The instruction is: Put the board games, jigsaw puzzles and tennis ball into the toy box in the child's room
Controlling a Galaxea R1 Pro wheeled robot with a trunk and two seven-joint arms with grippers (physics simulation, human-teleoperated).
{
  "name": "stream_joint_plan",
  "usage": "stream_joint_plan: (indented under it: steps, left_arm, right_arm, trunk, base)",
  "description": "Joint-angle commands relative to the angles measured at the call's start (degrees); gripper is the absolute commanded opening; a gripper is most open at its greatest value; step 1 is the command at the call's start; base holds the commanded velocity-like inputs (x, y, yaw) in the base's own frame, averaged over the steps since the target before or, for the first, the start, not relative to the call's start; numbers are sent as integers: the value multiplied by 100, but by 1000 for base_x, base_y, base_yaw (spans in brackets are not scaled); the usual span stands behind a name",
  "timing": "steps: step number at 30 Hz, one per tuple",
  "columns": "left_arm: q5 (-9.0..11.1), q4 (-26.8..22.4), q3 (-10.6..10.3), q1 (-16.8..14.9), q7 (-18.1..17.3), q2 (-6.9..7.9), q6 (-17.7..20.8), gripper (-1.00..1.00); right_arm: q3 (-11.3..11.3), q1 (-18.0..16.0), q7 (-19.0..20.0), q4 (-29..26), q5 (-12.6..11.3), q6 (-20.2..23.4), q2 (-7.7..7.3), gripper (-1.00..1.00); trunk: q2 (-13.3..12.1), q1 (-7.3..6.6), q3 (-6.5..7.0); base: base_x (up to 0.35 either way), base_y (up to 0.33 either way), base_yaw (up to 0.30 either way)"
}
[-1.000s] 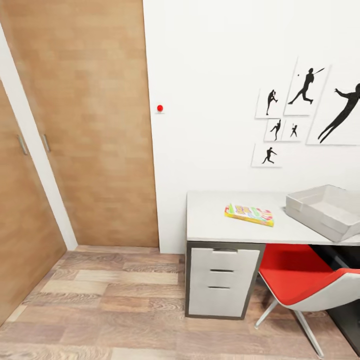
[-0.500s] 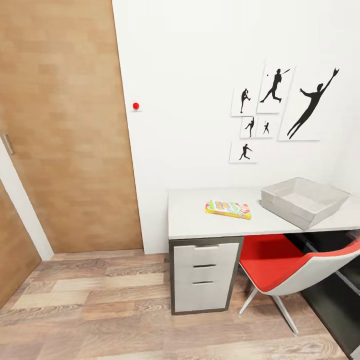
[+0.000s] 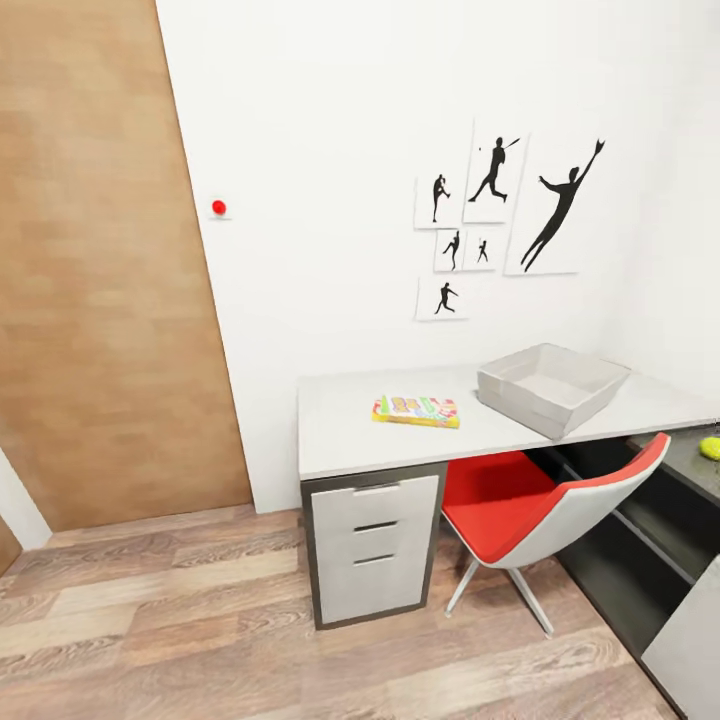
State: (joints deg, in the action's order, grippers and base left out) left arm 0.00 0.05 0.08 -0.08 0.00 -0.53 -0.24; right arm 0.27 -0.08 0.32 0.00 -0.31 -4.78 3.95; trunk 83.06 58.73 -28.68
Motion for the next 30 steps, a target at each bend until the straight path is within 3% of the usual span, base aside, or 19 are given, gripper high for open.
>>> stream_joint_plan:
  steps: [1, 30]
  left_arm:
    - [0, 1, 1, -1, 0, 0, -2, 100]
    - [0, 4, 1, -1, 0, 0, -2, 100]
  right_arm:
    - [1, -1, 3, 0, -4, -33, 0, 100]
    - [-1, 14, 3, 0, 0, -179, -13, 100]
  trunk:
    - [2, 0, -7]
    - [2, 0, -61]
  base:
    - [0, 0, -256]
    - [0, 0, -265]
